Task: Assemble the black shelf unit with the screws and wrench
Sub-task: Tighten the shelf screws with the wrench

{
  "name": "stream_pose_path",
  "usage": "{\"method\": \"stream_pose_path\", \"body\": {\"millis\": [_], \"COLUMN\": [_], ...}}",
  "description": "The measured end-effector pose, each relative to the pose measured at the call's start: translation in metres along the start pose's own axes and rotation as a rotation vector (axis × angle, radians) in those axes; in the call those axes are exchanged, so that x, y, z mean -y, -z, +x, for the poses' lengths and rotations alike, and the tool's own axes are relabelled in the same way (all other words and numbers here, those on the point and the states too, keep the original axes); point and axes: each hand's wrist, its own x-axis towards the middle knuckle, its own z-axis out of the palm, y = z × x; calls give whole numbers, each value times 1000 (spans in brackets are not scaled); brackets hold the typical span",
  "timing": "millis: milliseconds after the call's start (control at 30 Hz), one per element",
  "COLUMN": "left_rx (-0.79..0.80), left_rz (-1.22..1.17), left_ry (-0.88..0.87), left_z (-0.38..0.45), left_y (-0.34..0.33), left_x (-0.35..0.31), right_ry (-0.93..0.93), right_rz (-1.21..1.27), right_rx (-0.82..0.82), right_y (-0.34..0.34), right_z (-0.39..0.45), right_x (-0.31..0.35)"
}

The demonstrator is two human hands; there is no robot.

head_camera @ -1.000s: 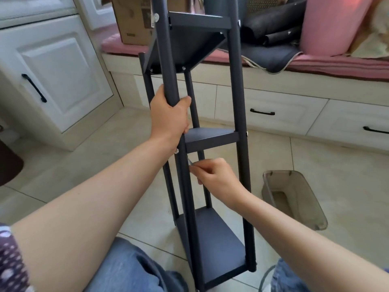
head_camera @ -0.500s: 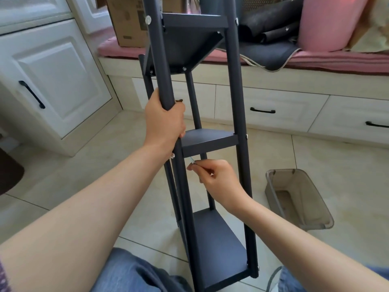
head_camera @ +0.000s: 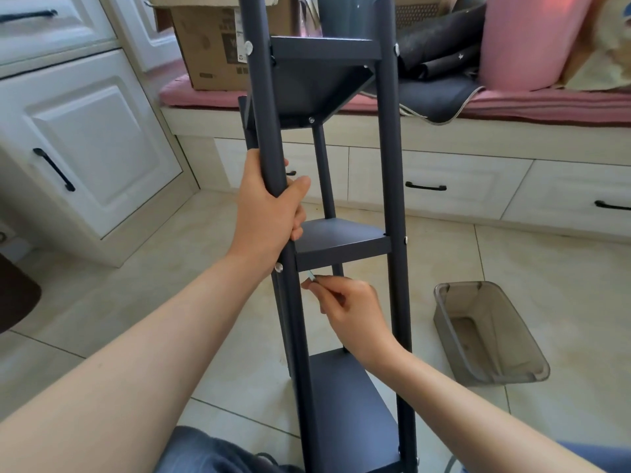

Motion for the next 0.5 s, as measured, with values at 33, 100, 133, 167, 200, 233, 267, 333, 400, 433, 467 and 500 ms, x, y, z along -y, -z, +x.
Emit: {"method": "stream_pose_path", "body": {"millis": [33,100,133,167,200,233,267,333,400,433,467,500], "left_rx": [1,5,7,9,11,13,14,15,17,19,21,23], "left_rz": [-5,-11,-13,-15,-16,-17,-18,-21,-22,-20,-18,-15], "left_ry": [4,5,3,2,1,1,0,1,0,-1,-1,0], "left_z": [0,0,0,0,1,1,1,1,1,1,1,1], "left_y": [0,0,-1,-1,-1,-1,-1,-1,0,0,0,-1], "left_x": [0,0,0,0,1,1,1,1,2,2,2,2], "right_ry": [14,40,51,61,71,85,100,128,154,163,170,177], "right_rz": [-6,-23,-39,-58,-79,-99,-119,-156,-190,-196,-200,-204], "right_rx": [-8,-26,-32,-33,-31,-27,-24,-20,-32,-47,-67,-88], "right_y": [0,0,0,0,1,2,4,6,5,4,2,0], "right_z": [0,0,0,1,2,4,5,8,9,8,7,6], "right_x": [-1,-3,-4,-5,-5,-6,-6,-7,-8,-8,-9,-10]}}
